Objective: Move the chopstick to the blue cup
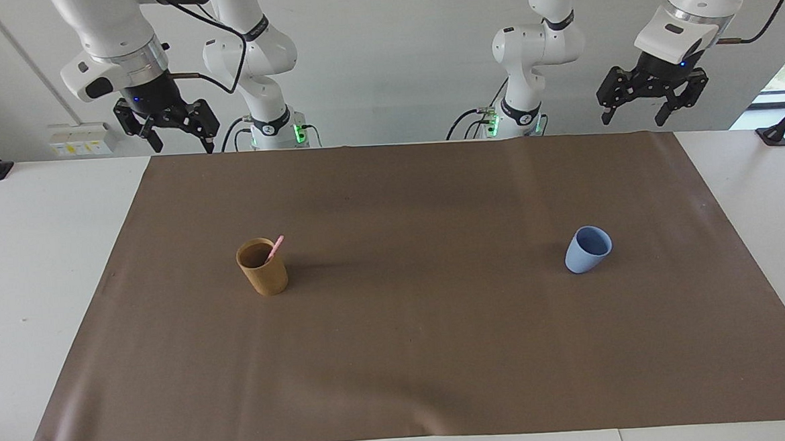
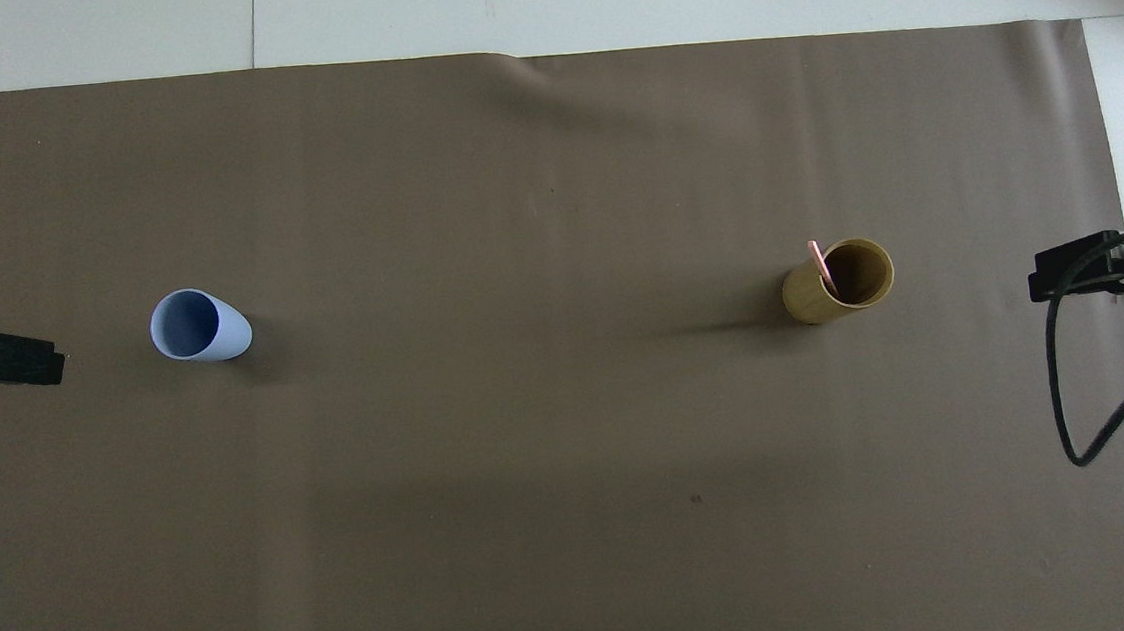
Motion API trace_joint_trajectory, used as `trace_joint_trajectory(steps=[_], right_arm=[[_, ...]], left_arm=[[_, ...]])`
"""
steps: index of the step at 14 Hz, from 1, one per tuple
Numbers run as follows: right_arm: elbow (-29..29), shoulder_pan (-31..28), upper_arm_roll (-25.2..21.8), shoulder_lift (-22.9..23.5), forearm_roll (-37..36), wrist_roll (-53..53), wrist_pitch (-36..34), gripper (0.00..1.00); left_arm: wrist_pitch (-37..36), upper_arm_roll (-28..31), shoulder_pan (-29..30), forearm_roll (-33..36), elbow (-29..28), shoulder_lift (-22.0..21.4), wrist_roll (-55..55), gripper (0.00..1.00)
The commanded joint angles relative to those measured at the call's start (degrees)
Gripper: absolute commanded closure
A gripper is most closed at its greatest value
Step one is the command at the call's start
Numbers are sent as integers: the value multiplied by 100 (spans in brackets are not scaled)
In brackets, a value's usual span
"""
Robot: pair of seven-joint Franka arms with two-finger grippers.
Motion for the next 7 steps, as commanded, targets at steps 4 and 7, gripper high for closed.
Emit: trace_joint_trajectory(steps=[4, 7], right_arm=[[-215, -72, 19, -171, 18, -151, 113, 0], [-215, -72, 19, -171, 18, -151, 113, 0]], left_arm=[[-35, -13, 70, 35, -135, -115, 102, 0], [-35, -13, 79, 35, -135, -115, 103, 0]])
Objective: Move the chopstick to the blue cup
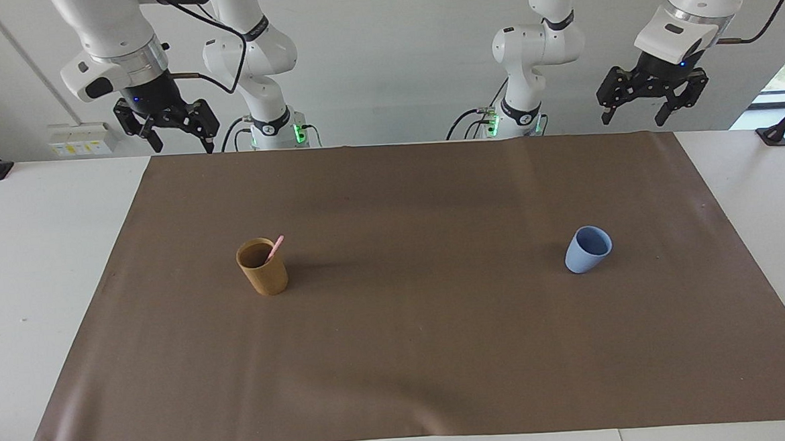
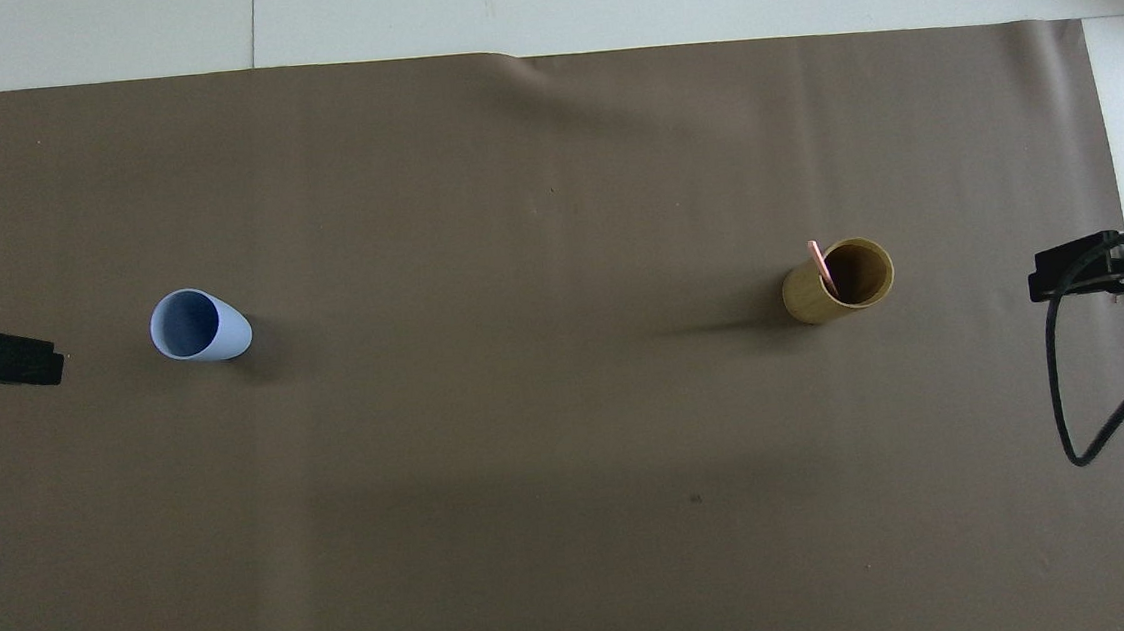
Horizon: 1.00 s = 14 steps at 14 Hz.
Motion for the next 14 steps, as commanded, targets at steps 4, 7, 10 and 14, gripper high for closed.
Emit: trace_joint_trajectory(steps=[4, 7, 10, 14], right_arm=[[-203, -72, 19, -171, 18, -151, 113, 0], [-203, -72, 11, -171, 18, -151, 113, 0], [-203, -72, 11, -171, 18, -151, 113, 0], [-212, -72, 11, -171, 27, -151, 104, 0]], left_arm=[[-105, -22, 165, 35, -108, -115, 55, 0], [-132, -49, 165, 35, -82, -115, 46, 0], [-132, -31, 165, 35, -73, -115, 46, 0], [8, 4, 270, 35, -117, -115, 99, 0]])
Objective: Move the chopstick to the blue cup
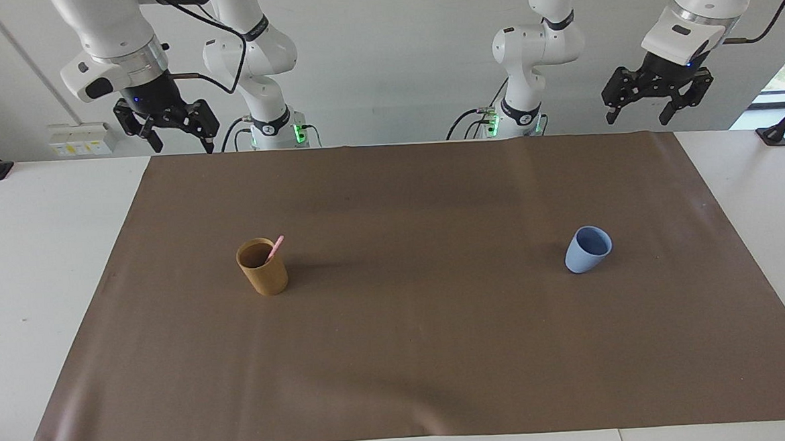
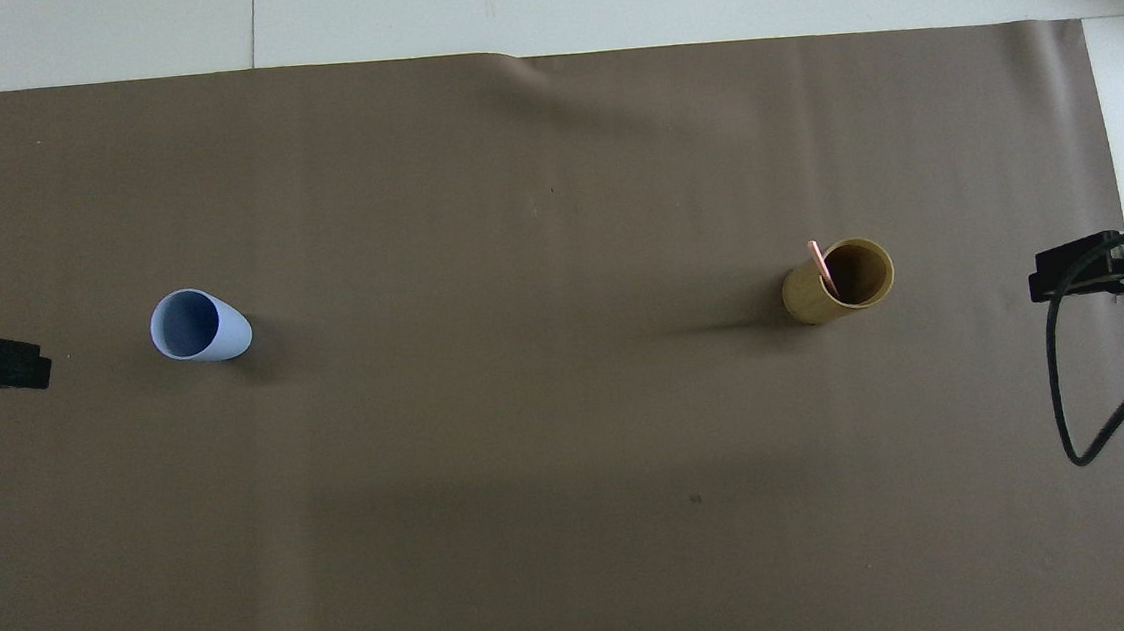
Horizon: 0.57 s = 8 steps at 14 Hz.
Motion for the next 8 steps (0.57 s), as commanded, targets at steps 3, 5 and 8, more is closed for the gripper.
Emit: trace_joint_trajectory(steps=[3, 5, 8], right_arm=[[-208, -71, 16, -170, 27, -151, 104, 0], [-208, -71, 16, -170, 27, -151, 104, 0], [-208, -71, 16, -170, 27, -160, 104, 0]], left_arm=[[112, -10, 200, 35, -161, -114, 422, 0], [-19, 60, 593, 35, -179, -131, 661, 0], [111, 52, 596, 35, -302, -220, 688, 0]])
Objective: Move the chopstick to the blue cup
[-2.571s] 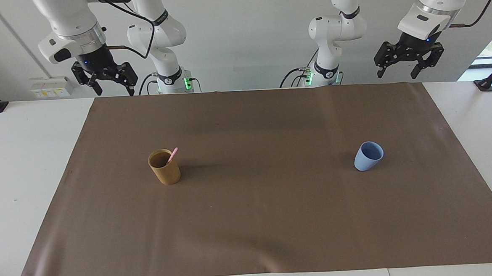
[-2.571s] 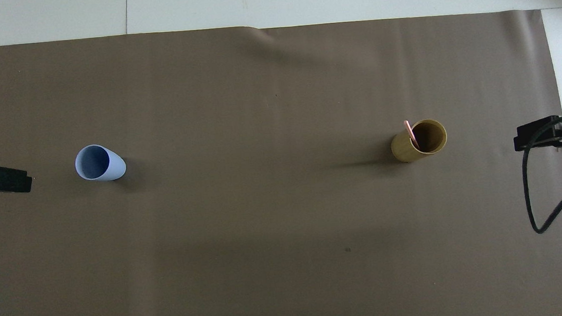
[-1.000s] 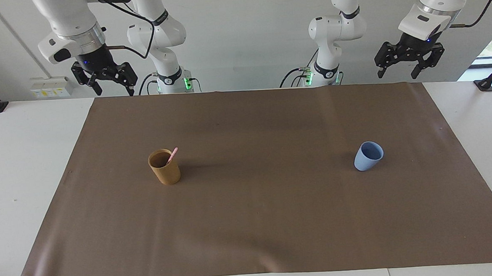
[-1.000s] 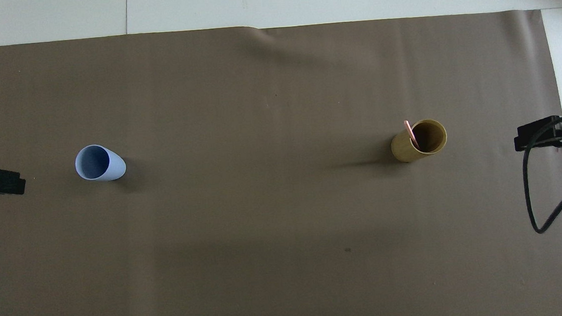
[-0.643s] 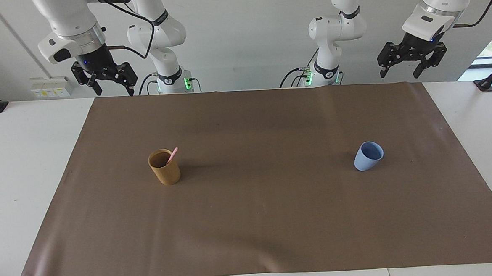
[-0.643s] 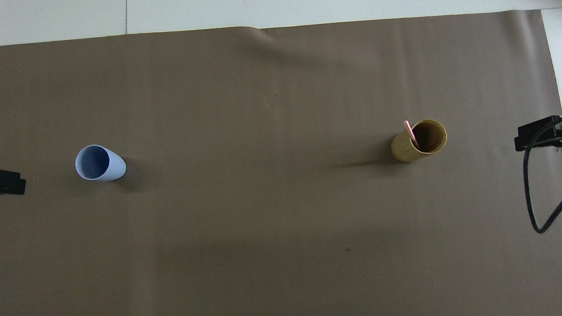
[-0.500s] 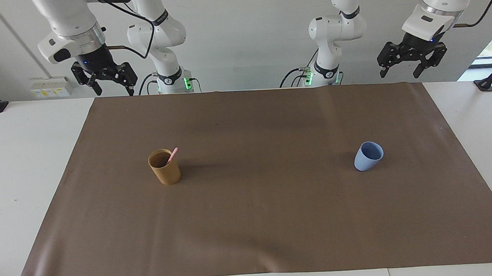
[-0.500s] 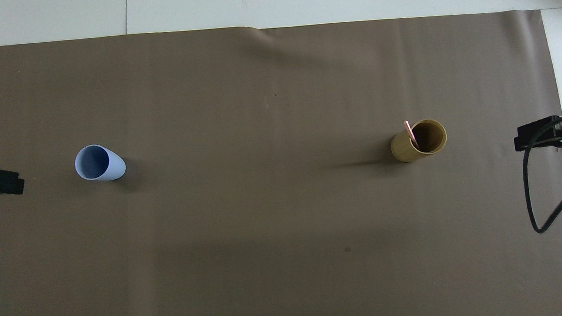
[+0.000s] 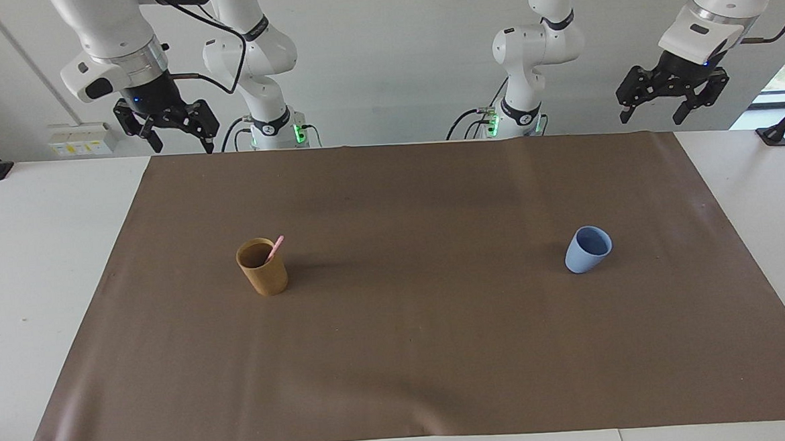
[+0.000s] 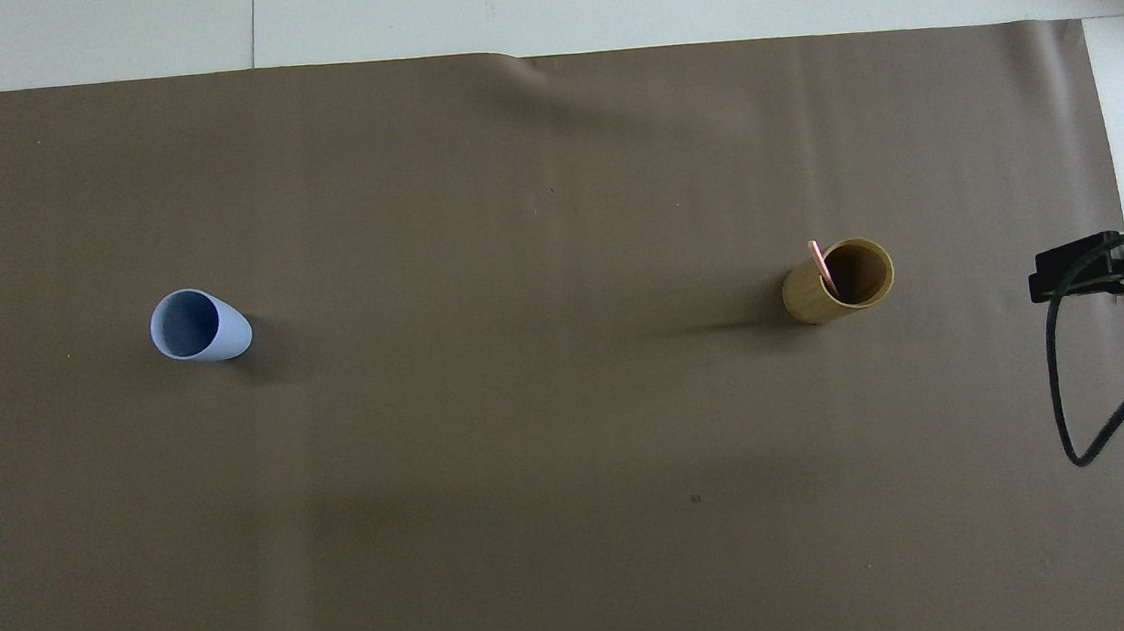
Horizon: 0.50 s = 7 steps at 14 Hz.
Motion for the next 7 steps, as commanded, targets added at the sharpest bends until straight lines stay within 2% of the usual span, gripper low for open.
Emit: trace_joint_trajectory(steps=[1, 4, 7], right_arm=[[-202, -71, 16, -167, 27, -160, 104, 0], [-202, -71, 16, -167, 27, -160, 104, 0], [-202, -71, 16, -167, 27, -160, 104, 0]], left_arm=[[366, -65, -23, 33, -329, -178, 68, 0], [911, -82, -171, 33, -802, -91, 68, 0], [2044, -91, -321, 33, -1698, 41, 77, 0]])
